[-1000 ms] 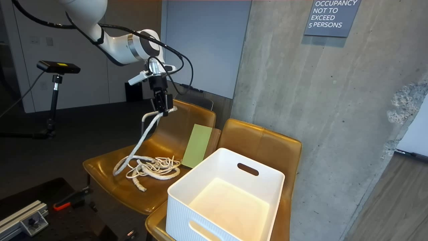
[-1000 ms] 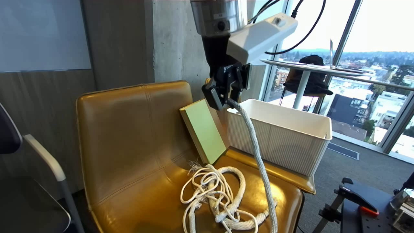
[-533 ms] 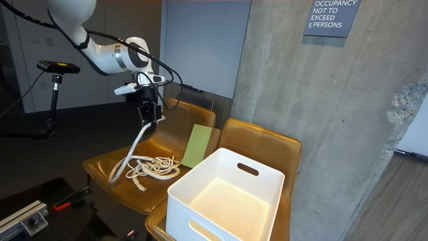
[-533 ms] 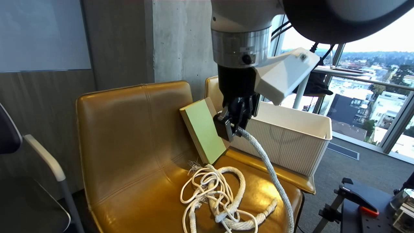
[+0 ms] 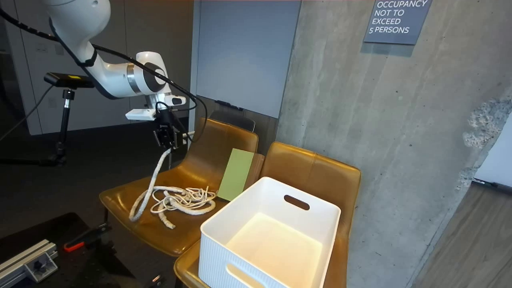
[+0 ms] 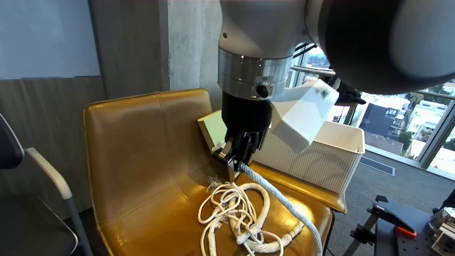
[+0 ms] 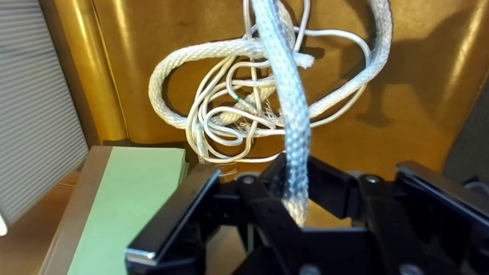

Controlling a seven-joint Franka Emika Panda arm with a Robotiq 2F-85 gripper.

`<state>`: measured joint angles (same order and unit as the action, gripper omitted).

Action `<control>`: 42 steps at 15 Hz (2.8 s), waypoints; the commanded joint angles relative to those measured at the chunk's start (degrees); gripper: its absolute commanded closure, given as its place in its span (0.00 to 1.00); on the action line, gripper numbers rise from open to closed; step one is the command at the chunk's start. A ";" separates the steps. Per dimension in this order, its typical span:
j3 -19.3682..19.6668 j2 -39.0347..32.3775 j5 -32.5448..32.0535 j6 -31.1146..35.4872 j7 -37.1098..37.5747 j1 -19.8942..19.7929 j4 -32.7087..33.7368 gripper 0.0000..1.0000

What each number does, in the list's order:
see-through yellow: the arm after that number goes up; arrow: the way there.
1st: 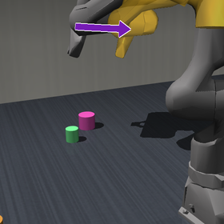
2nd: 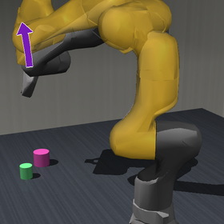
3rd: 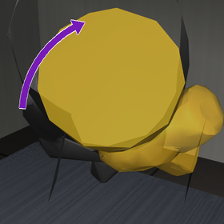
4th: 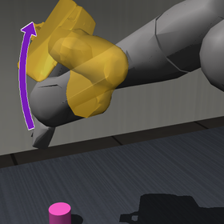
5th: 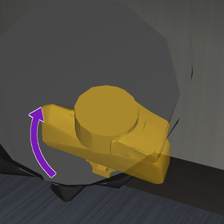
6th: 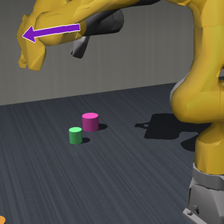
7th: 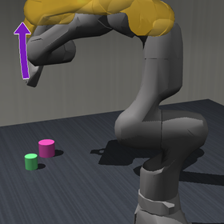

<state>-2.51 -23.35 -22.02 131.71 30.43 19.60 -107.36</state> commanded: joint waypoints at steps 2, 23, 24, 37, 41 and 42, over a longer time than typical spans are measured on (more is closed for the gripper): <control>1.79 -4.67 0.04 1.08 -5.15 -2.60 6.15 0.97; 2.39 -7.15 10.08 -10.36 -13.77 -7.23 13.26 0.00; 2.28 -5.87 11.45 -11.37 -13.77 -8.10 12.80 0.00; 2.07 11.35 16.22 -10.10 -13.60 -11.82 -2.17 0.00; 1.70 9.85 15.60 -11.46 -12.94 -11.88 -0.32 0.00; 1.69 10.10 15.60 -11.44 -12.94 -11.95 -0.61 0.00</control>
<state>-0.10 -13.23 -6.25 120.44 17.38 8.30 -108.10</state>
